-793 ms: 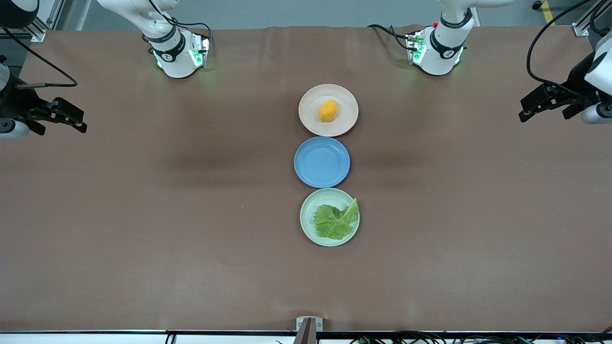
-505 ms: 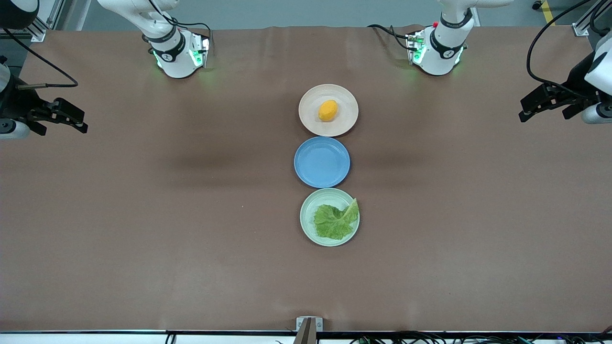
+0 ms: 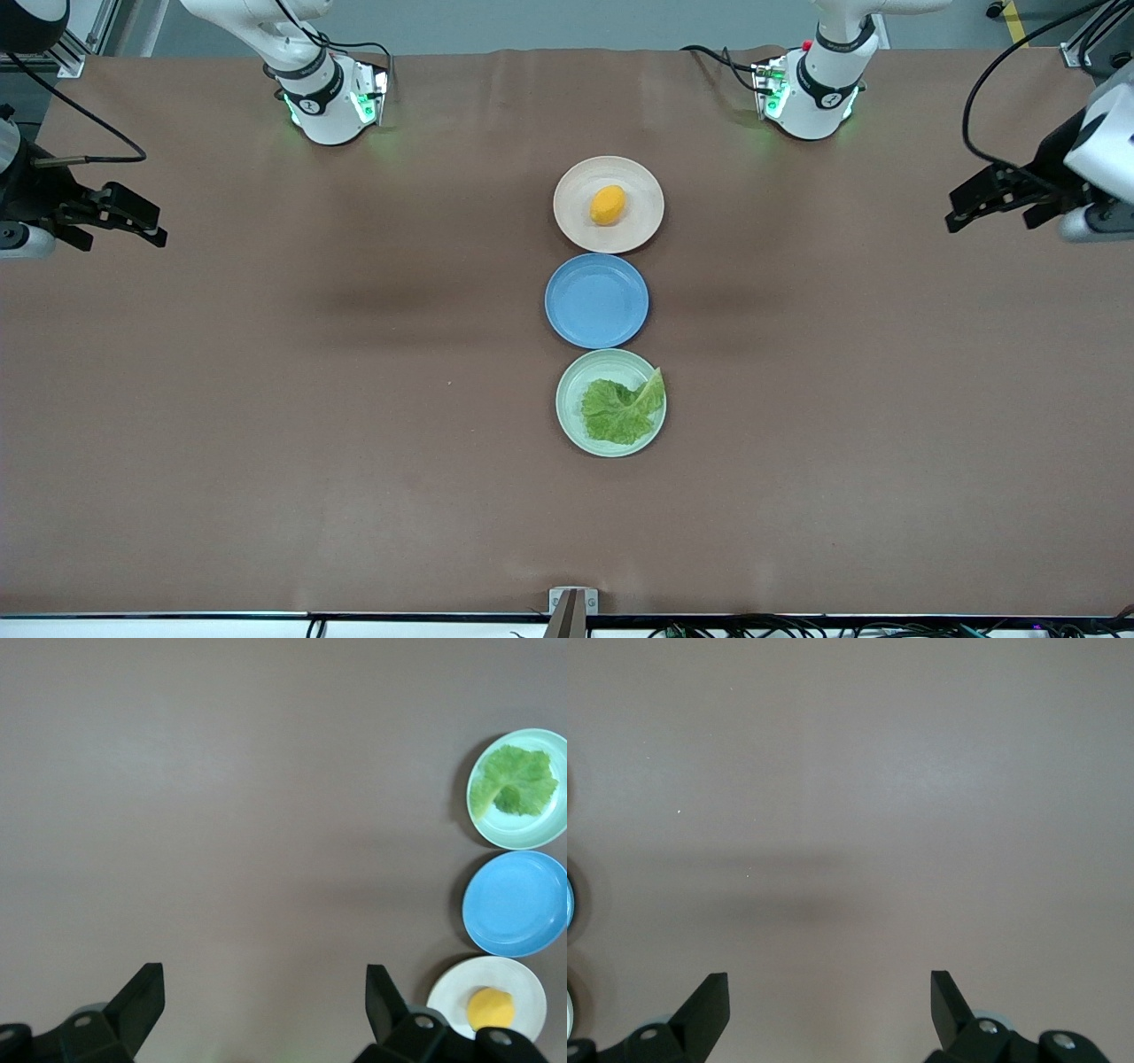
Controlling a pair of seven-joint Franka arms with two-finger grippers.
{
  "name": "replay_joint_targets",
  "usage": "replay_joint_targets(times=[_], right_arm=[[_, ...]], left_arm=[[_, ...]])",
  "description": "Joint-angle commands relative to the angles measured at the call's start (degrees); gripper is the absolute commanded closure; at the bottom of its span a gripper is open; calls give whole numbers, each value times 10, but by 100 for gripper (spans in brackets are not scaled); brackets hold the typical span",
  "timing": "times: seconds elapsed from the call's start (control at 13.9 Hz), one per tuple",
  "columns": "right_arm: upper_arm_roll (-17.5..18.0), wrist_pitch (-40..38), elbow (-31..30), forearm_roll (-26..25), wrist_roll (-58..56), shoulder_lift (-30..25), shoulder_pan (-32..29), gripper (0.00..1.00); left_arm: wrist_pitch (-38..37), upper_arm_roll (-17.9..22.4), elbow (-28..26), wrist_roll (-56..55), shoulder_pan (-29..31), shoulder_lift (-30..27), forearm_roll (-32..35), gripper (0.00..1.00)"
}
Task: Pick lemon and lettuce from plates
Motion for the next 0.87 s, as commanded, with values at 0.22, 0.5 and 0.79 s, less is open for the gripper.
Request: replay_joint_targets(times=[0.22,0.5,0.79], right_arm=[[-2,-4,2,5,0,6,-1,0],[-2,-8,2,3,-1,6,-2,0],[-2,-7,6,1,0,7,-1,0]], left_arm=[[2,-1,88,-138,-73,139,-30,0],[75,-1,114,-266,-130,218,-28,0],[195,-1,115,-372,-183,285,-30,0]])
